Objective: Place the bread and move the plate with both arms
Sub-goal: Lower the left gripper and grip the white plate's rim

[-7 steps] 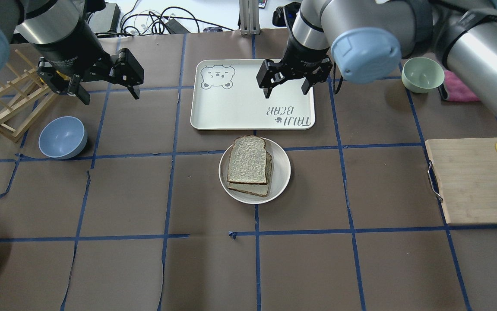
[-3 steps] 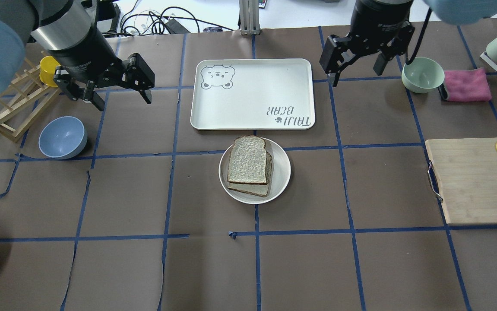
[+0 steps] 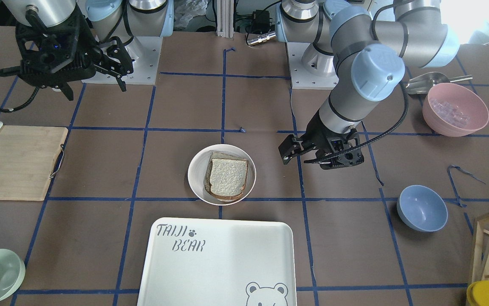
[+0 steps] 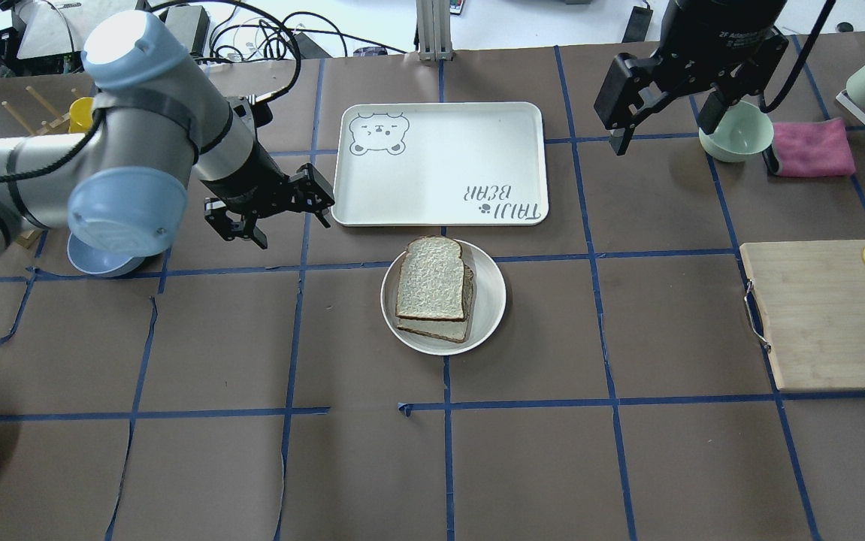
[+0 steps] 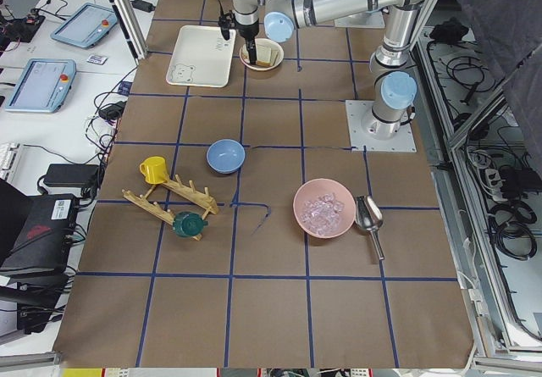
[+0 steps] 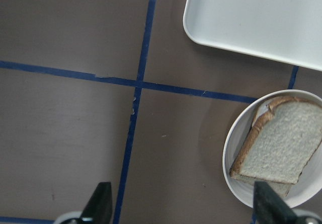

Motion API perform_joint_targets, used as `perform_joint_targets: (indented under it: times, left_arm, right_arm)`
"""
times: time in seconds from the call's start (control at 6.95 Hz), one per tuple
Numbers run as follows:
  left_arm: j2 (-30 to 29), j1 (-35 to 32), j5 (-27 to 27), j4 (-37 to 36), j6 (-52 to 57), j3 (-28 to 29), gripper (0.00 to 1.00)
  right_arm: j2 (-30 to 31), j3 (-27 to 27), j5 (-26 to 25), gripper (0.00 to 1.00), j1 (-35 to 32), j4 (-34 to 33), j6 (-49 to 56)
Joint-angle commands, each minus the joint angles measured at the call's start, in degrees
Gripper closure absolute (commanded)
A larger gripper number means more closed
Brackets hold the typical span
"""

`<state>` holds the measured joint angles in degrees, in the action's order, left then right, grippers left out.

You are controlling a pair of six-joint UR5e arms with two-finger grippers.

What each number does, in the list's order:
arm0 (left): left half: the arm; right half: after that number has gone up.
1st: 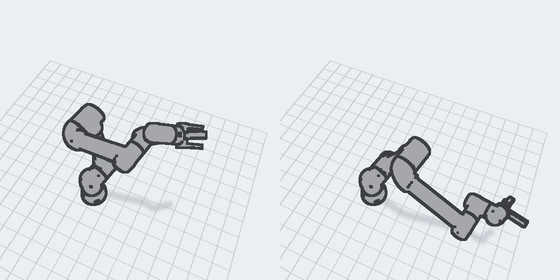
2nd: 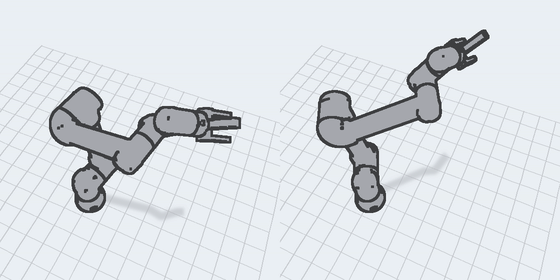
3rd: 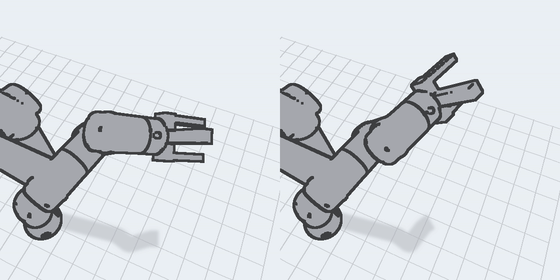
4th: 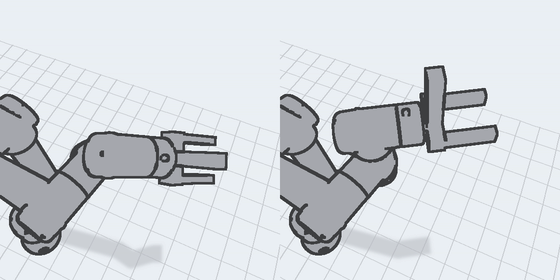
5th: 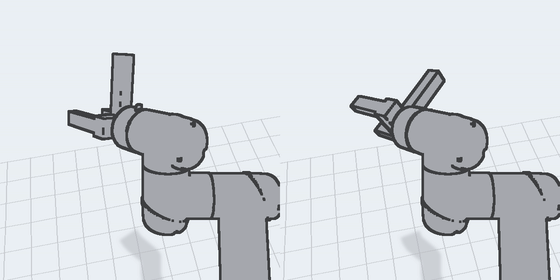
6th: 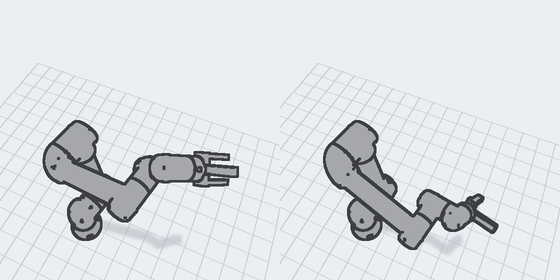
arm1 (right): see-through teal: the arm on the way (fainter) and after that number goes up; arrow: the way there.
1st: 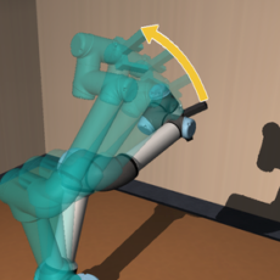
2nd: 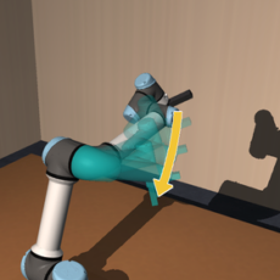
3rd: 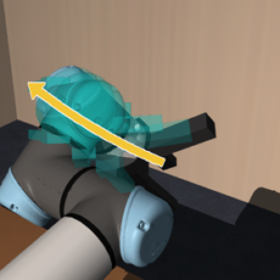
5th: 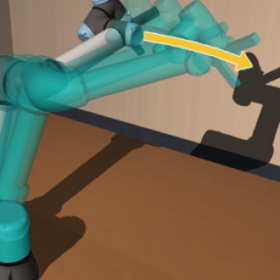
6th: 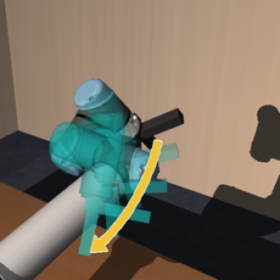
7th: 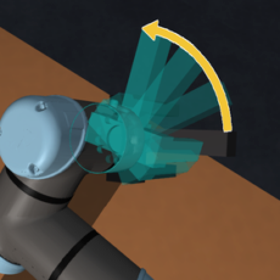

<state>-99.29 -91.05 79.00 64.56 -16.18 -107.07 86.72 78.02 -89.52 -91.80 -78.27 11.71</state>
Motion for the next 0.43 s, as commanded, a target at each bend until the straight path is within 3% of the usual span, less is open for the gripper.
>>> perform_joint_targets:
  times: [0.0,0.14,0.29]
  left_arm:
    - [-4.2,-3.0,-1.8,-8.7,-5.8,-6.7,0.00]
    - [-5.8,-4.2,-1.7,-9.7,-5.8,-6.7,0.01]
    - [-7.5,-5.3,-1.8,-10.3,-5.7,-6.7,0.11]
  right_arm:
    - [0.3,0.0,-0.2,0.00,1.1,0.1,0.2]
    - [0.3,0.0,-0.2,0.00,1.8,0.1,0.6]
    - [0.3,0.1,0.0,0.00,2.0,0.0,0.7]
